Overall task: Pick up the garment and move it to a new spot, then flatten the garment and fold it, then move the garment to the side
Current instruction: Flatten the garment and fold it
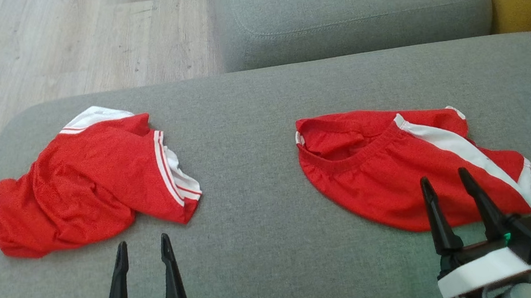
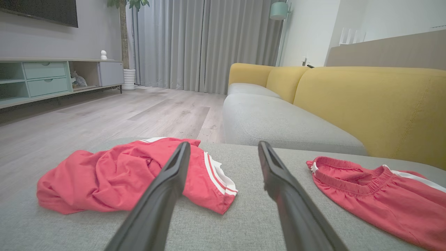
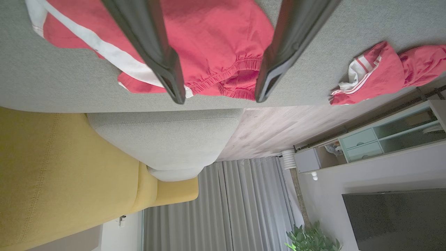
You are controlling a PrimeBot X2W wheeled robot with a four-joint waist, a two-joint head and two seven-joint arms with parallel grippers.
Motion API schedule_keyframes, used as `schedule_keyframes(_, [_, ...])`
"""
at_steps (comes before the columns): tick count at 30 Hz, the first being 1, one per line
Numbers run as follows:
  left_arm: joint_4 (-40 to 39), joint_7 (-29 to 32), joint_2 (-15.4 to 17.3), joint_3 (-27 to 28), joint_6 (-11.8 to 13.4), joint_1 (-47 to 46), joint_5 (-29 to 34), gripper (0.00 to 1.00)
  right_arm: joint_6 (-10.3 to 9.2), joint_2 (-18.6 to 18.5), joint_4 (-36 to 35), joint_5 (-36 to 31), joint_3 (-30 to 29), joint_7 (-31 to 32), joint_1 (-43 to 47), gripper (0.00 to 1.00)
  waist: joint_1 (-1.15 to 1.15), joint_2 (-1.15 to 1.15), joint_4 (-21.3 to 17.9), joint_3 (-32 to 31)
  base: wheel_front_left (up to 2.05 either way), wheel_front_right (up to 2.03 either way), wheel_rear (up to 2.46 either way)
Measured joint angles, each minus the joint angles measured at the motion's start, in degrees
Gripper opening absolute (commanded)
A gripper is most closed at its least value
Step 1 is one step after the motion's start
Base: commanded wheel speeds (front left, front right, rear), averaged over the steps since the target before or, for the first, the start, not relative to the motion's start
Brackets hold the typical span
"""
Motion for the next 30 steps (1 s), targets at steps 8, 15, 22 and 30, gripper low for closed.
schedule_keyframes(8, [0.36, 0.0, 0.0, -0.16, 0.01, 0.01, 0.42, 1.0, 0.0, 0.0, 0.37, 0.0, 0.02, 0.0, 0.01, 1.0, 0.0, 0.0, -0.16, -0.34, 0.0, 0.0, 0.0])
schedule_keyframes(15, [0.41, 0.0, 0.0, -0.8, 0.33, 0.01, 0.43, 1.0, 0.0, 0.0, 0.71, 0.0, 0.01, 0.0, 0.0, 1.0, 0.0, 0.0, -0.59, -0.46, 0.0, 0.0, 0.0])
schedule_keyframes(22, [1.03, 0.0, 0.0, -1.24, 0.43, -0.22, 0.22, 1.0, 0.0, 0.01, 0.62, -0.04, 0.92, 0.0, -0.09, 1.0, 0.0, 0.0, -2.66, -0.1, 0.0, 0.0, 0.0])
schedule_keyframes(30, [6.67, 0.0, 0.02, -5.84, -2.85, -8.04, -1.04, 1.0, 0.0, 0.02, 0.23, -0.12, 2.25, 0.01, -0.99, 1.0, 0.01, 0.0, -8.47, 1.88, 0.0, 0.0, 0.0])
